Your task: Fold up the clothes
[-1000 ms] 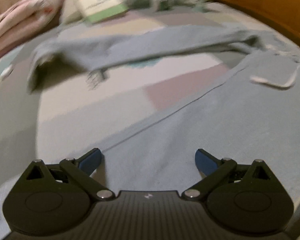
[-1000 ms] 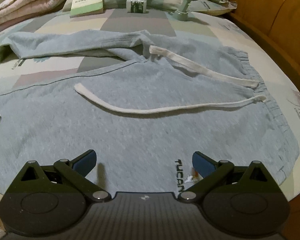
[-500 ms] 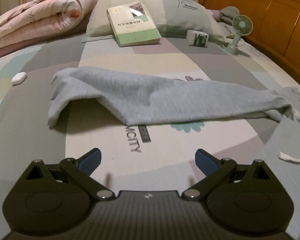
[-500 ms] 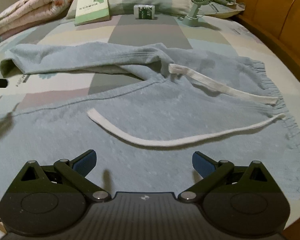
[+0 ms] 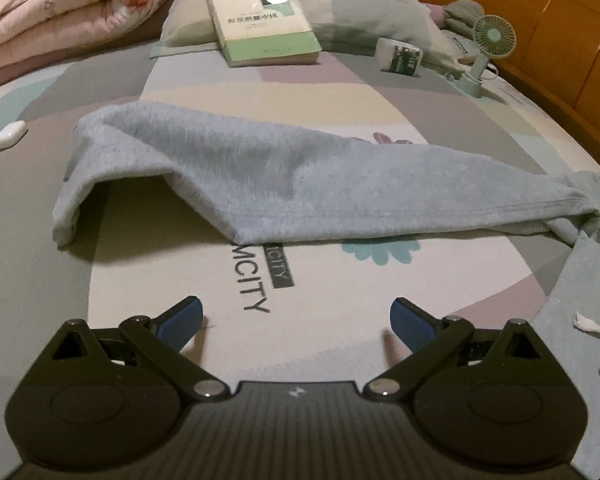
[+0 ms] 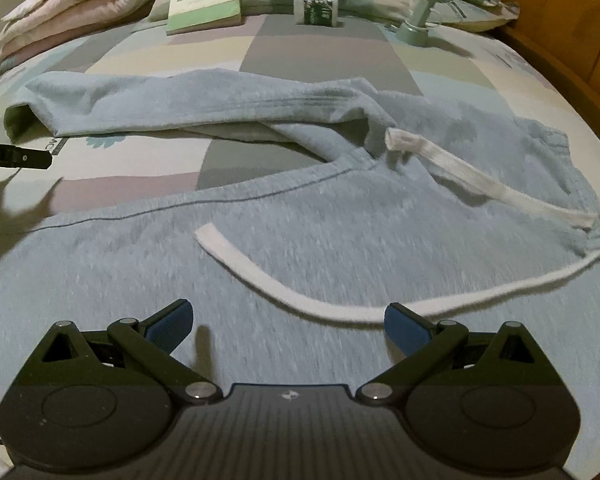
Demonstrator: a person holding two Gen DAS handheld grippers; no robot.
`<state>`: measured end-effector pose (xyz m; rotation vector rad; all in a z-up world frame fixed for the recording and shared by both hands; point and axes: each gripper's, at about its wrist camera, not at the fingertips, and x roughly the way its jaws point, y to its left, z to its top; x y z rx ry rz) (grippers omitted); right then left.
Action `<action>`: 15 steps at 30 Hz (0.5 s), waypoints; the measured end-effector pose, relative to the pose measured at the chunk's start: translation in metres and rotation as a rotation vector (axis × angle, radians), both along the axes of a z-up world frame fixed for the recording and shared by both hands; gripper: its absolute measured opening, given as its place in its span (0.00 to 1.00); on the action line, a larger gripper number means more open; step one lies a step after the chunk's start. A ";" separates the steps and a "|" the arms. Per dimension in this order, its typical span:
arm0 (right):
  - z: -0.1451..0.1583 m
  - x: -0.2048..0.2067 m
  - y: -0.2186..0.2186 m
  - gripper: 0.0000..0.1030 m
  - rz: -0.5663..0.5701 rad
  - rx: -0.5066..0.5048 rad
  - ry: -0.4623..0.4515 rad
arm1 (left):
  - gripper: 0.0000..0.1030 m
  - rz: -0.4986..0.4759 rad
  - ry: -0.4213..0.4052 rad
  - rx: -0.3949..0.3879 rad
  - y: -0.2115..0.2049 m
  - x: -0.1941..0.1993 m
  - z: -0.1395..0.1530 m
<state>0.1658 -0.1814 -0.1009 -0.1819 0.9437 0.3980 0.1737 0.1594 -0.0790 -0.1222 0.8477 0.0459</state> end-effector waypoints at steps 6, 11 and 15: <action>0.026 0.023 0.000 1.00 0.063 0.027 -0.068 | 0.97 -0.111 -0.041 0.033 -0.029 0.014 0.018; 0.050 0.064 -0.005 1.00 0.097 0.012 -0.163 | 0.97 -0.177 -0.072 0.050 -0.058 0.054 0.031; 0.056 0.109 -0.018 1.00 0.038 -0.028 -0.172 | 0.97 -0.198 -0.085 0.056 -0.083 0.094 0.038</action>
